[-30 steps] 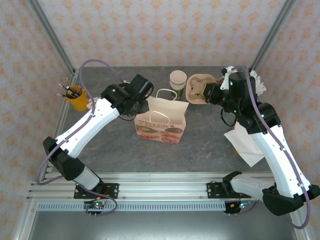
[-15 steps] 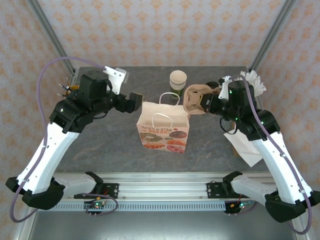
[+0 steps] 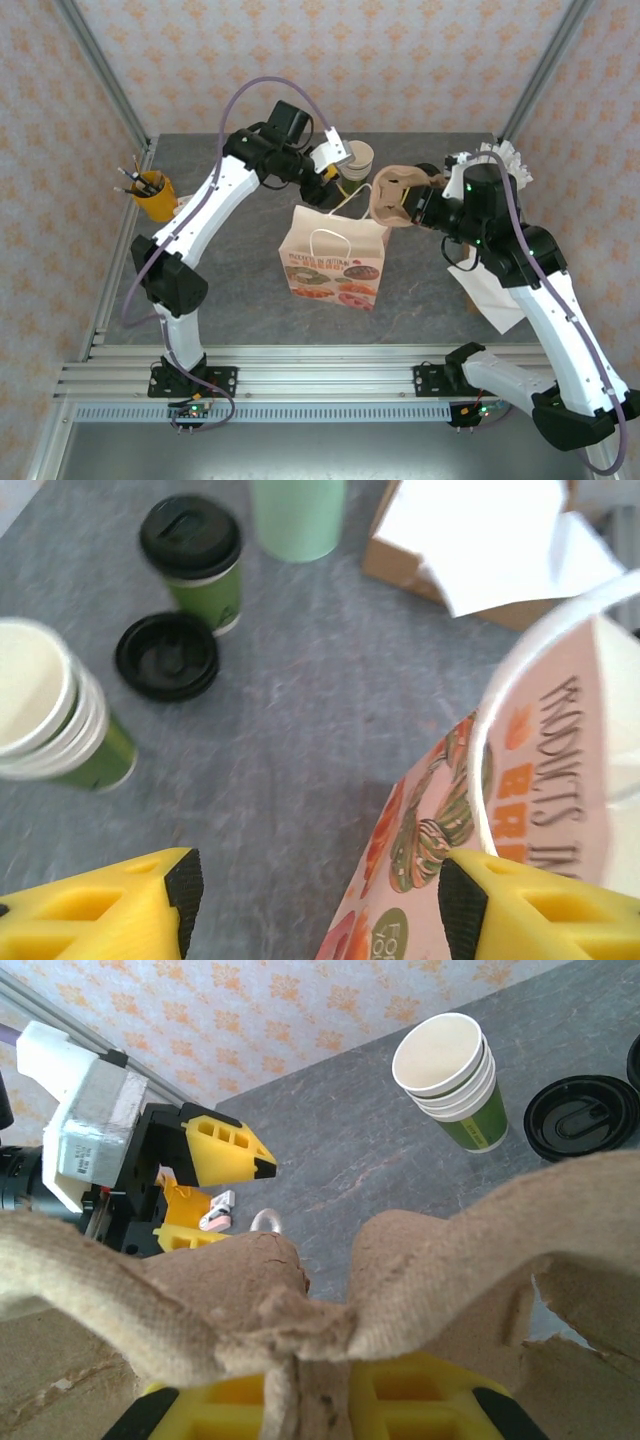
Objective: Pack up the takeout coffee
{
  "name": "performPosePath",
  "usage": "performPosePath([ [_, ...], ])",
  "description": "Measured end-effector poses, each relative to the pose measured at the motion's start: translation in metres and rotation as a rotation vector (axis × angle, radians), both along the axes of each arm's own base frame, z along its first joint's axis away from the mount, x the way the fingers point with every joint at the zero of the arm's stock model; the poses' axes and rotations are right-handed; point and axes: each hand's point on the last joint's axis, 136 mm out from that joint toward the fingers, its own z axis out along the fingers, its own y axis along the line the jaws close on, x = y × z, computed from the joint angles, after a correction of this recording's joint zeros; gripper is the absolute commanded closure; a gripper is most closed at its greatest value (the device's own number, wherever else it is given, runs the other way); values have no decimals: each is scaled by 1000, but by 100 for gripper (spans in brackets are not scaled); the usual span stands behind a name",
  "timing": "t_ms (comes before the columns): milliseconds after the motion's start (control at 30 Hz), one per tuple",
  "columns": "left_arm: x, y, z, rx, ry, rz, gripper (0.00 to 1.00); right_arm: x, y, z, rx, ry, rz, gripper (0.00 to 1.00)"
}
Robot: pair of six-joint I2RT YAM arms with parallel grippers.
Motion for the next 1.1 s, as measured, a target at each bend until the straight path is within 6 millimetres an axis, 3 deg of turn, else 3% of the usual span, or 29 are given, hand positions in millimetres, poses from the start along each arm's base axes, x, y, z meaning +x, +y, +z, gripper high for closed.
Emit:
performPosePath([
  [100,-7,0,16,-34,-24,-39,20,-4,-2,4,7,-12,-4,92],
  [200,-14,15,27,-44,-52,-20,19,-9,-5,7,12,-22,-5,92],
  [333,-19,41,46,-37,-90,6,22,-12,-7,10,15,-32,-7,92],
  [433,-25,47,54,-13,-111,-11,28,-13,-9,10,12,-34,-15,92],
  [533,-33,39,44,23,-123,-49,30,-13,-10,10,9,-37,-21,92],
  [733,-50,6,15,72,-104,-169,30,-13,-10,10,9,-37,-20,91],
  [933,-45,-10,-15,88,-43,-214,39,-13,-10,10,10,-36,-18,92],
  [1033,-45,-14,-19,76,-22,-225,50,-14,-8,9,13,-30,-8,92],
  [1100,-46,-17,-18,59,-16,-237,69,-16,-7,9,17,-26,2,92],
])
